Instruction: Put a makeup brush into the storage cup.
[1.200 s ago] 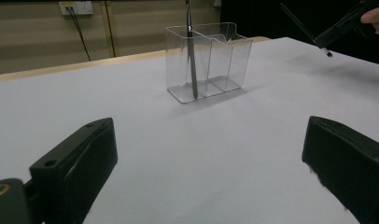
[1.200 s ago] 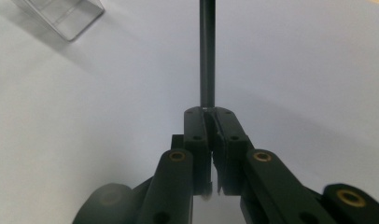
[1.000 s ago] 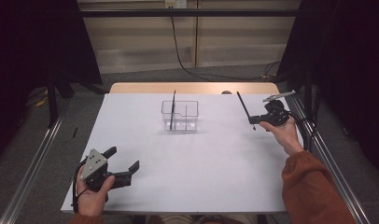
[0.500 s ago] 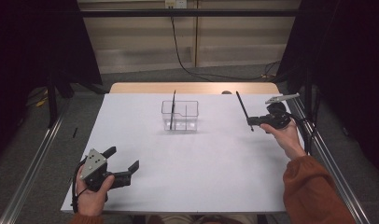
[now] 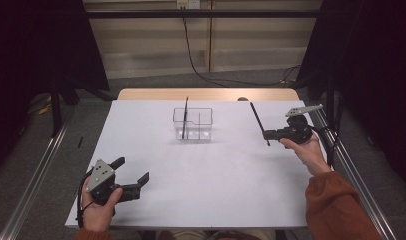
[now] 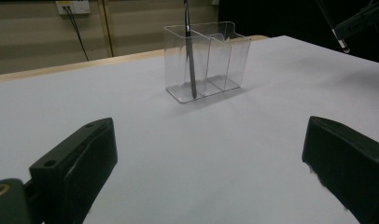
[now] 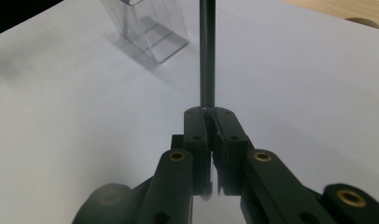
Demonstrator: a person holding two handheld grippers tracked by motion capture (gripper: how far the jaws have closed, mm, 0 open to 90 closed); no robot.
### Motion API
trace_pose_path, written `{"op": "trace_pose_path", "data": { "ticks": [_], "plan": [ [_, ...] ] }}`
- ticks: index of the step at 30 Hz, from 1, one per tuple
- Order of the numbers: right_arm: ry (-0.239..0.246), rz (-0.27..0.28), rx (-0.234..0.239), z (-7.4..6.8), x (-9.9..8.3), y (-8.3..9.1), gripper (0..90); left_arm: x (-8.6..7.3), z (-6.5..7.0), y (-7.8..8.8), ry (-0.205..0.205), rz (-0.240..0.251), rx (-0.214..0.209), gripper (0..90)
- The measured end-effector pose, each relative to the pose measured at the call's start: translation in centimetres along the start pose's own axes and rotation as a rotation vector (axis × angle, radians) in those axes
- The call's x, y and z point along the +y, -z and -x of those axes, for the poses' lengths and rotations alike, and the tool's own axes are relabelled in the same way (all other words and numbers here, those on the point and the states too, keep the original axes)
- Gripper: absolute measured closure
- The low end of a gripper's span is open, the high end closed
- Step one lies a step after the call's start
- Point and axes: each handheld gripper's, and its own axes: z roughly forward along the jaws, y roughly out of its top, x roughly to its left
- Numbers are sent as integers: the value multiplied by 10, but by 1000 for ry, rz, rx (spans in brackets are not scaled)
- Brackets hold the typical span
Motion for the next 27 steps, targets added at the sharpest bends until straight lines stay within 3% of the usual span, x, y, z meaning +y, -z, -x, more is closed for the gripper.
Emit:
{"op": "trace_pose_path", "data": {
  "ticks": [8, 16, 27],
  "plan": [
    [37, 23, 74, -15, 2, 5, 843, 0, 0, 1, -3, 2, -3, 32],
    [101, -6, 128, -35, 5, -3, 842, 0, 1, 0, -7, 1, -5, 32],
    [153, -30, 188, -57, 9, -9, 842, 2, 5, 0, -17, 4, -14, 32]
  ]
}}
